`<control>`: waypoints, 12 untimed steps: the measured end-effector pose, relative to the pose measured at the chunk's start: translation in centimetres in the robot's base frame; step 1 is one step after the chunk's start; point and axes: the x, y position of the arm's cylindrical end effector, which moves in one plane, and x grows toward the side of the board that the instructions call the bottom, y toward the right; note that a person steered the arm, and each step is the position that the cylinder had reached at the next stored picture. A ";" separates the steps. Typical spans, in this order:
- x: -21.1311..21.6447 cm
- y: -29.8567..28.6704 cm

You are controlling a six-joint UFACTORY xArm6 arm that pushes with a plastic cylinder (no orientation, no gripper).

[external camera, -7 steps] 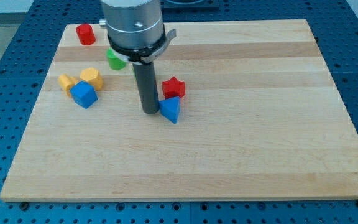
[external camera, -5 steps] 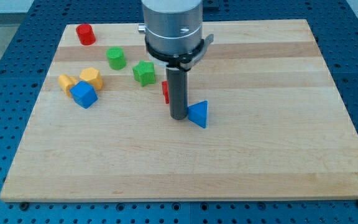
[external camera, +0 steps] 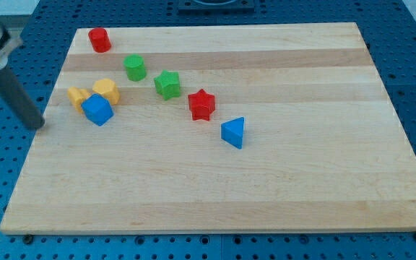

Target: Move blue cube in a diagonal line with other blocks

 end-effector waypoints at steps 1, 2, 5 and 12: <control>-5.3 0.4; -4.5 5.4; 4.6 14.1; 13.5 35.4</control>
